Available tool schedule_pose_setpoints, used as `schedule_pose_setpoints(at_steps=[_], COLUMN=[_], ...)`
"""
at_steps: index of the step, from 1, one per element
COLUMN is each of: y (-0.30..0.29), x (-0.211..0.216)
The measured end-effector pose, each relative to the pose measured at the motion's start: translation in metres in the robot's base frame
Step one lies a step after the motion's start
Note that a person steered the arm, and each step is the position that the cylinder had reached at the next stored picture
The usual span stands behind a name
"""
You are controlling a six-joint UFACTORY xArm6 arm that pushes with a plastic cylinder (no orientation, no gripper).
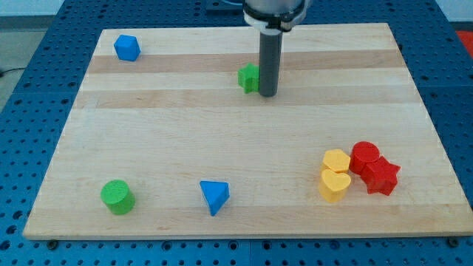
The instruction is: Move the green star towards the top center of the board
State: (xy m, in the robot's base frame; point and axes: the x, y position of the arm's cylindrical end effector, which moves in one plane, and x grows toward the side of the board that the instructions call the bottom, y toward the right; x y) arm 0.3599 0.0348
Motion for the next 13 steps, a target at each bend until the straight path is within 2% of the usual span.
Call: schedule_pose_setpoints(at_steps=[1, 2, 3, 4, 5, 6, 7, 8, 9, 10, 11, 13], y=[-0.026, -0.027, -0.069, -0.114, -0.061, -0.067, -0.122, -0.12, -0.083, -0.054, -0.036, -0.051], x=[-0.033, -0.026, 0.001, -0.015, -0.066, -0.072, -0.062, -0.026, 0.015, 0.004, -0.046, -0.056])
